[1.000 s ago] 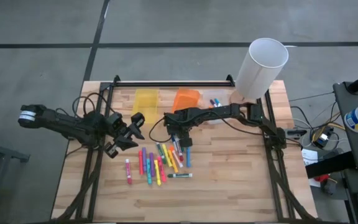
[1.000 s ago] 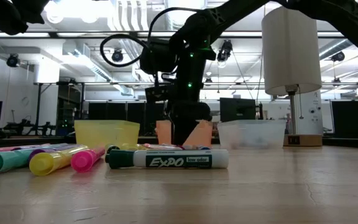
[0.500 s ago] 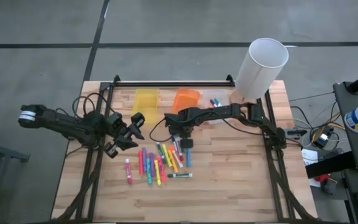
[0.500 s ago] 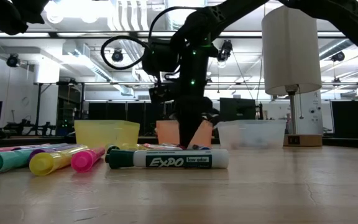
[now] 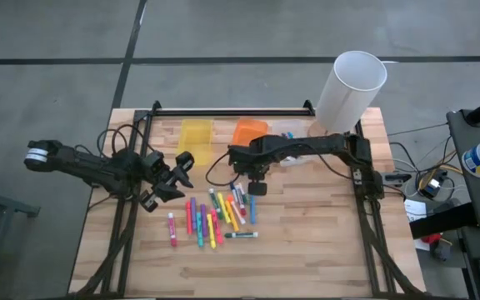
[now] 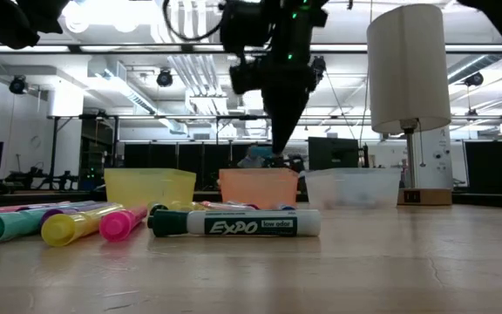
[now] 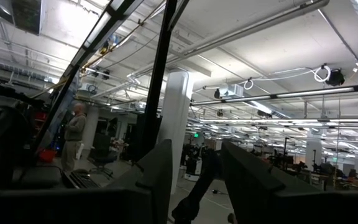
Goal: Pick & Place Markers
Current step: Put the light blue mini marker into the white bin
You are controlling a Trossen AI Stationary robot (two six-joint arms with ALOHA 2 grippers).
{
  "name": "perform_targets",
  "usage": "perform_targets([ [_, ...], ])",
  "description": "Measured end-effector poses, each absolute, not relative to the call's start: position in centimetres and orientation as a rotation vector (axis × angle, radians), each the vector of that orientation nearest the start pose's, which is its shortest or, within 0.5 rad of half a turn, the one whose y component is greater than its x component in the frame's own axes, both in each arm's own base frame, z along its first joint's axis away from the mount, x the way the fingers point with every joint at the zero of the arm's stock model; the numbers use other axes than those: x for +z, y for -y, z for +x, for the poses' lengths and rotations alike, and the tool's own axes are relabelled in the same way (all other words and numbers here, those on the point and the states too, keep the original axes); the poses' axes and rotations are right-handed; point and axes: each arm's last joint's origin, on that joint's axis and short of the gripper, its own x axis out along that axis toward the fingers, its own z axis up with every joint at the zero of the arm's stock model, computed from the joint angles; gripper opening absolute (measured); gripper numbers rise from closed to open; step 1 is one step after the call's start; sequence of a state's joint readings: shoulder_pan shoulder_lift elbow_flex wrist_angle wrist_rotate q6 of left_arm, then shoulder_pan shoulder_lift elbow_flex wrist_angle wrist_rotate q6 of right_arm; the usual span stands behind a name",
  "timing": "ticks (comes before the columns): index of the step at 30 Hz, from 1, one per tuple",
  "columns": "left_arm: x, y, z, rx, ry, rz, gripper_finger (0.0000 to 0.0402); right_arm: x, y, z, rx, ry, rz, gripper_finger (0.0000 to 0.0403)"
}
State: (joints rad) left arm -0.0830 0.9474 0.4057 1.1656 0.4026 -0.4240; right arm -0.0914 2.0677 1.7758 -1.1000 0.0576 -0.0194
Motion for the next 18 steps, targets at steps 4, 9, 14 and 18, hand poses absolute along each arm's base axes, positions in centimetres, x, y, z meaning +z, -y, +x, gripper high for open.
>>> perform_targets([
  [4,29.8,2.6,18.2,-0.592,0.512,-0.302,0.0133,25.1,4.0,40.1,-0.172,-1.352,0.005,0.0029],
  [9,29.8,2.6,18.2,-0.591,0.512,-0.302,0.0133,27.8,4.3,38.3,-0.282,-1.290,0.029,0.0029],
  [14,29.8,2.6,18.2,-0.590,0.512,-0.302,0.0133,28.8,5.4,36.3,-0.457,-1.249,0.096,0.0029],
  [18,29.8,2.6,18.2,-0.589,0.513,-0.303,0.0133,28.1,6.9,34.9,-0.590,-1.252,0.191,0.0029],
])
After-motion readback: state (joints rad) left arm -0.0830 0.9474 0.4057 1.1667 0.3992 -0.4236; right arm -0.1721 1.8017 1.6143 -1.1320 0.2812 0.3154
